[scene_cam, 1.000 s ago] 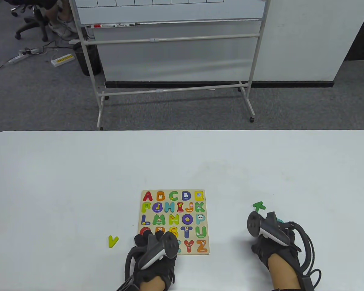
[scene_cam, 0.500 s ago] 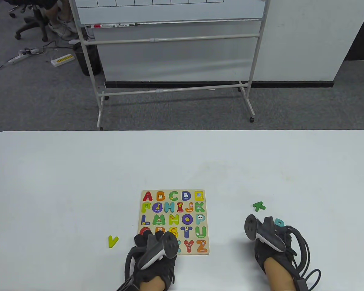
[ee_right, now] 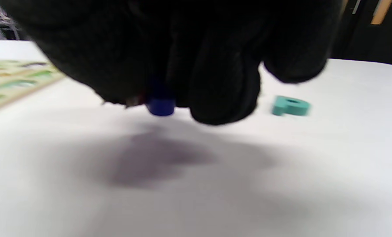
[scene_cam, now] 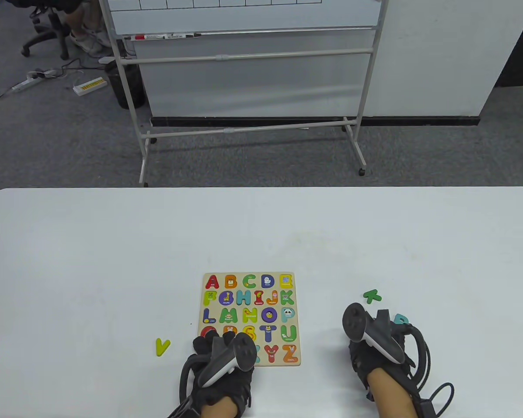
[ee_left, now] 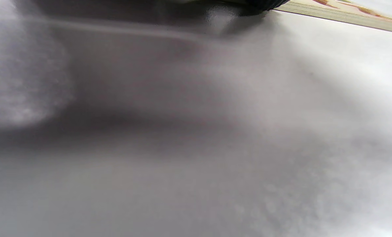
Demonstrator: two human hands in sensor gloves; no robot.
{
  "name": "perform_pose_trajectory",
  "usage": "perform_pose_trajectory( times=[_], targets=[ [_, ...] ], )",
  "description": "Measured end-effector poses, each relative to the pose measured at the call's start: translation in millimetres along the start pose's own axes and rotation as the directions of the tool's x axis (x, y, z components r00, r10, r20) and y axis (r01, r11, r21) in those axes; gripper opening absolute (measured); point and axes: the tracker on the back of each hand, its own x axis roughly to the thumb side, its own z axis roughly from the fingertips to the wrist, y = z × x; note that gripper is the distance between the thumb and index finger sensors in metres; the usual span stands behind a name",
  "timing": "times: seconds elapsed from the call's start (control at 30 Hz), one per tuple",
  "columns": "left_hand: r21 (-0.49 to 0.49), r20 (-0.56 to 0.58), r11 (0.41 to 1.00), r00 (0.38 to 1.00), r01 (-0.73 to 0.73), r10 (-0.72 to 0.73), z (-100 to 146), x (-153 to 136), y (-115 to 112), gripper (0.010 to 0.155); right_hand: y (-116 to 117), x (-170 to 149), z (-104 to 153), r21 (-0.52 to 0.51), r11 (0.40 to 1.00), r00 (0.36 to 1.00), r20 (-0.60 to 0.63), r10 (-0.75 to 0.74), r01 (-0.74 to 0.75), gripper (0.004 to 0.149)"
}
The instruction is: Hold alphabet puzzle board and insert letter blocks into matching slots
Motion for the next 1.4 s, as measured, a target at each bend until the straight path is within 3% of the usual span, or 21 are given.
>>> perform_pose_trajectory(
  times=[0.17, 0.47, 0.6, 0.9, 1.4],
  targets=[
    [0.003, -0.002, 1.000, 1.000, 0.004, -0.004, 0, 0, 0, 0.081, -7, 41, -4, 0.019, 0.999, 0.997, 0.063, -0.051, 0.050, 0.059],
    [0.007, -0.004, 1.000, 1.000, 0.011, -0.011, 1, 0, 0, 0.081, -7, 97, -15, 0.138, 0.939, 0.943, 0.069, -0.326, 0.315, 0.059],
    [0.010, -0.004, 1.000, 1.000, 0.010, -0.010, 1, 0, 0, 0.081, -4, 114, -20, 0.124, 0.956, 0.957, 0.082, -0.277, 0.266, 0.059],
    [0.010, -0.005, 1.000, 1.000, 0.007, -0.007, 1, 0, -1, 0.081, 2, 143, -25, 0.122, 0.939, 0.941, 0.072, -0.330, 0.320, 0.059],
    [0.010, -0.001, 1.000, 1.000, -0.001, 0.001, 1, 0, -1, 0.080, 11, 159, -29, 0.066, 0.968, 0.967, 0.066, -0.247, 0.243, 0.059]
  ],
)
